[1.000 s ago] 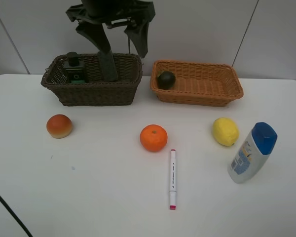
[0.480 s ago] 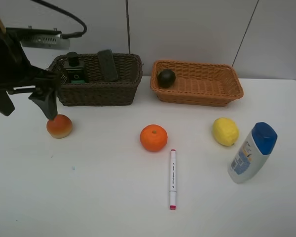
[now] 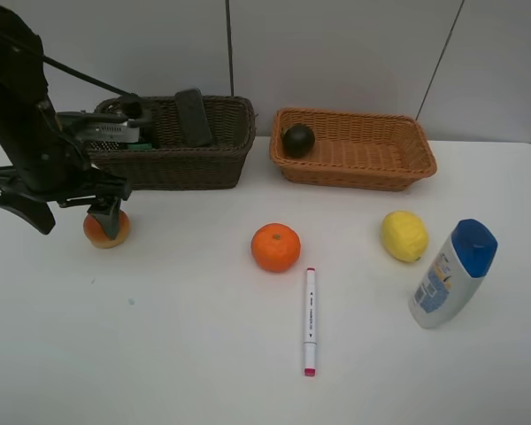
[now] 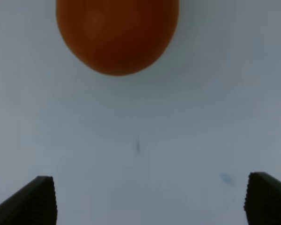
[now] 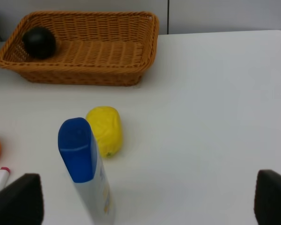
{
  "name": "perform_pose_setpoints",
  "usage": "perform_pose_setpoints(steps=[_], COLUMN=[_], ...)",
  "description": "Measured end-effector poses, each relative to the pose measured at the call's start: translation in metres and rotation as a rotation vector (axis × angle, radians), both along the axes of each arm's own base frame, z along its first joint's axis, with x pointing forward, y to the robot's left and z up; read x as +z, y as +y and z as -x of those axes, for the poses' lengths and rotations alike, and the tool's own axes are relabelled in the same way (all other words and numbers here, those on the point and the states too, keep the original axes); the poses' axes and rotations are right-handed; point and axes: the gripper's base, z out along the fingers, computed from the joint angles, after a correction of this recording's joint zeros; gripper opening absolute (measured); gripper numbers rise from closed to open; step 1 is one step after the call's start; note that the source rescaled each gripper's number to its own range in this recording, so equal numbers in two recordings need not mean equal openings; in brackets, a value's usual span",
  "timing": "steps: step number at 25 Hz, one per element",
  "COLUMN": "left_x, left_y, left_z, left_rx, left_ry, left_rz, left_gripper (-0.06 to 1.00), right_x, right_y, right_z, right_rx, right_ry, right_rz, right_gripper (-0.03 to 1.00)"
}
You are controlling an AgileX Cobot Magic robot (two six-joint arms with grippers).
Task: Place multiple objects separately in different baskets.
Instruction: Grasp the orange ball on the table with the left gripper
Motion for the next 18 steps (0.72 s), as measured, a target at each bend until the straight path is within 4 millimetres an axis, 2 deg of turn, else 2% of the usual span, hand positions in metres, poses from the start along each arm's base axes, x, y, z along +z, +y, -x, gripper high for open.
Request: perform_pose_setpoints(steps=[5, 12, 18], left_x=[-0.026, -0.037, -0.055], left_y=[0.002, 0.023, 0.022], left_z=[-0.011, -0.019, -0.026], left_rx=[0.022, 0.100, 0.099], left_ry=[-0.003, -0.006, -0.025], left_rz=[-0.011, -0.019, -0.011], left_gripper=[0.98, 0.98, 0.98], right_x=[0.000, 0.000, 0.000], right_y=[0.000, 0.000, 0.000], right_z=[0.000, 0.000, 0.000], right_rx=[0.000, 0.000, 0.000], right_ry=[0.000, 0.000, 0.000], right_rz=[0.000, 0.000, 0.000], right_gripper=[1.00, 1.00, 1.00])
